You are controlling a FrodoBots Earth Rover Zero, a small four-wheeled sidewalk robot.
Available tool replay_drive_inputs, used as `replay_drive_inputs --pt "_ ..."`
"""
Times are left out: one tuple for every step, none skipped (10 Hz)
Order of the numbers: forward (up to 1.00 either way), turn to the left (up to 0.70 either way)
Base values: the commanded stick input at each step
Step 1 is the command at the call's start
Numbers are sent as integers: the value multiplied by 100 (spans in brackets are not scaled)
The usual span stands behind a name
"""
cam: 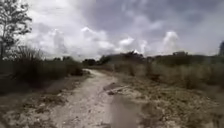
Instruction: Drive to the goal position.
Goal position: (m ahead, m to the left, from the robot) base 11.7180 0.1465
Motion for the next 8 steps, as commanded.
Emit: replay_drive_inputs --pt "70 0" --pt "70 0" --pt "70 0" --pt "70 0" --pt "70 0" --pt "70 0" --pt "70 0" --pt "70 0"
